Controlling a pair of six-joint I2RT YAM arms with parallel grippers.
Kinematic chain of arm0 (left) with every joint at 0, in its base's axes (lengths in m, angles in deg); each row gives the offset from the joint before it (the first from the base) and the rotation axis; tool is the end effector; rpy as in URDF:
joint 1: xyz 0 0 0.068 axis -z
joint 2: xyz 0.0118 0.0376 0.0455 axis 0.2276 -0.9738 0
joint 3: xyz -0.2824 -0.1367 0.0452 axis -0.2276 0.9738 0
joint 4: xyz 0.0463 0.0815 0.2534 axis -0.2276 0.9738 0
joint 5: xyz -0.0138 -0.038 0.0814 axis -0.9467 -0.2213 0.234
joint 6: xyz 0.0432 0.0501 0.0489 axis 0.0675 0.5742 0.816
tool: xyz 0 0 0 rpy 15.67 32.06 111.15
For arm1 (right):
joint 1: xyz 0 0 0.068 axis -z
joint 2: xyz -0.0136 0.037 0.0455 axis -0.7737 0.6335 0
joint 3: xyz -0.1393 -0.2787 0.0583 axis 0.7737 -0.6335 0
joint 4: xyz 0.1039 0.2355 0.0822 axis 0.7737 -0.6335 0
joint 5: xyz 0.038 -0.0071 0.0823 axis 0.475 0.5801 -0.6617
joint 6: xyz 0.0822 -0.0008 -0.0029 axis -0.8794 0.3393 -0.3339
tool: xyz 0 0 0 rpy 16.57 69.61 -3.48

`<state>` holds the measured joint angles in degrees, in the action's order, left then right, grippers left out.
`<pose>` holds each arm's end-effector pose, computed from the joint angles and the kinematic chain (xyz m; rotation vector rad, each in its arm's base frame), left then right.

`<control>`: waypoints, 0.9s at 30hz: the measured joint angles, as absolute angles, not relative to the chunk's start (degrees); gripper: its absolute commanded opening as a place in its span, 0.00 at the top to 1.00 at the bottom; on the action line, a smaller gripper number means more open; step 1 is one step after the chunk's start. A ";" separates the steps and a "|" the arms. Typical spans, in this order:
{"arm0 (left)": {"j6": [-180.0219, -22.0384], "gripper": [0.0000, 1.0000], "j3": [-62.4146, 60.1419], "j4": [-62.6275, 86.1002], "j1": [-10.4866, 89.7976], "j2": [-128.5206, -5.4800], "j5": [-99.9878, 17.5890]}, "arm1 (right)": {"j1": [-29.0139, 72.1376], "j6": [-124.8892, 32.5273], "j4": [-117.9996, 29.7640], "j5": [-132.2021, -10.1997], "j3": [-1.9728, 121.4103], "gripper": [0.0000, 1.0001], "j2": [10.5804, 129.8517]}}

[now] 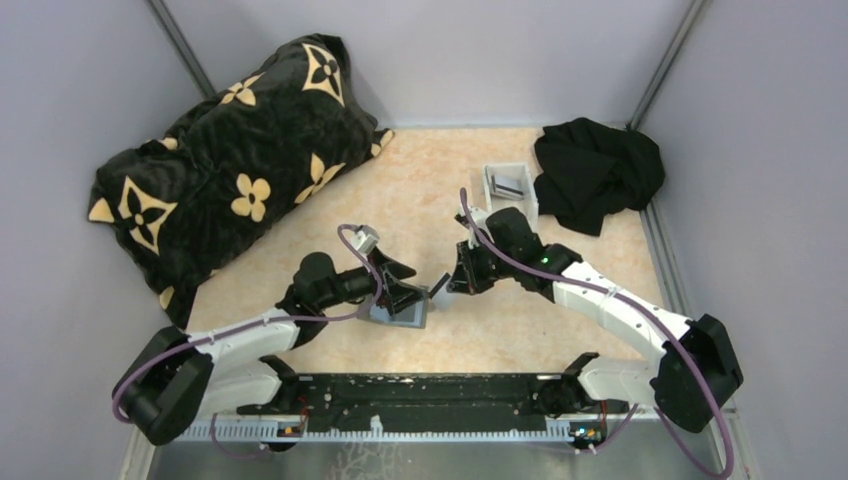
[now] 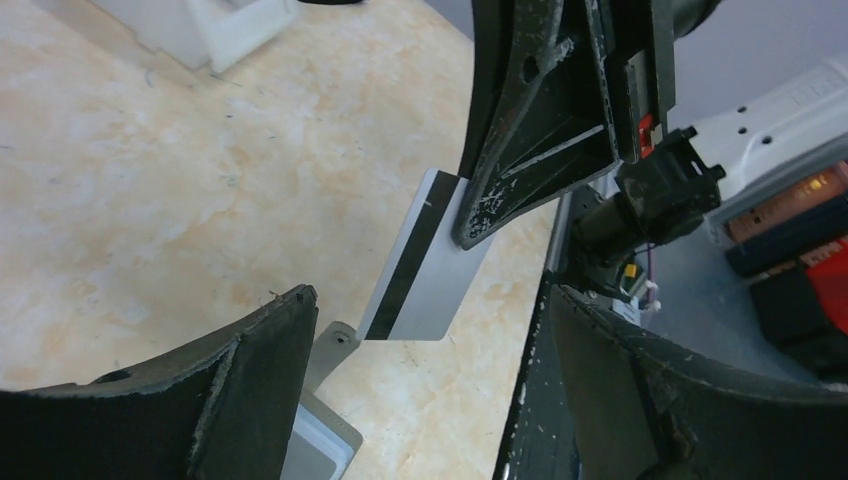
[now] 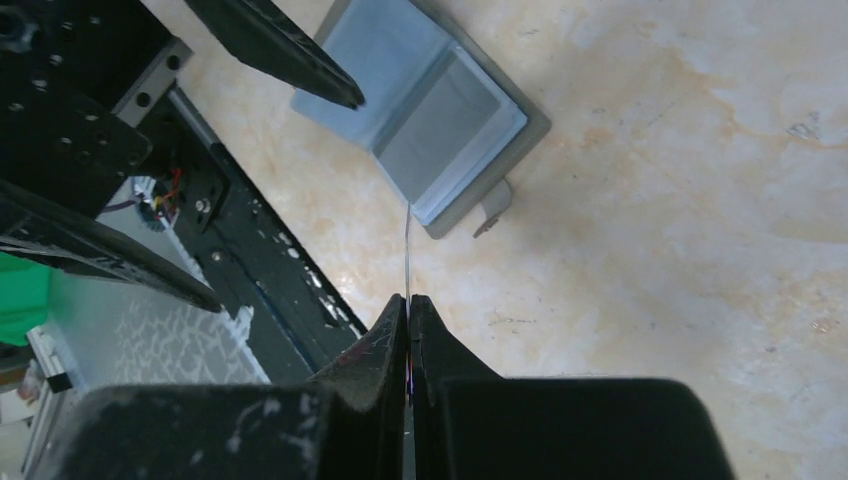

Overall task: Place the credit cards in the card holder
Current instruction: Pick up the credit card from the storage box.

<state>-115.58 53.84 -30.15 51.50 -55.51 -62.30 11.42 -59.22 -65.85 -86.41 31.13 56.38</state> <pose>0.1651 -0.1752 0.2409 0.6095 1.6628 -1.2546 0.1859 0.1880 0.2728 -0.6247 2.3668 0.9578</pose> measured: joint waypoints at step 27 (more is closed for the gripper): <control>-117.35 0.67 47.94 -32.79 50.28 -66.18 -78.46 | 12.08 -62.09 -57.98 -101.30 28.99 1.00 58.98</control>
<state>-117.35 47.94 -32.79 50.28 -66.18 -78.46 12.08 -62.09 -57.98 -101.30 28.99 58.98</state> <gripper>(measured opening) 0.338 0.009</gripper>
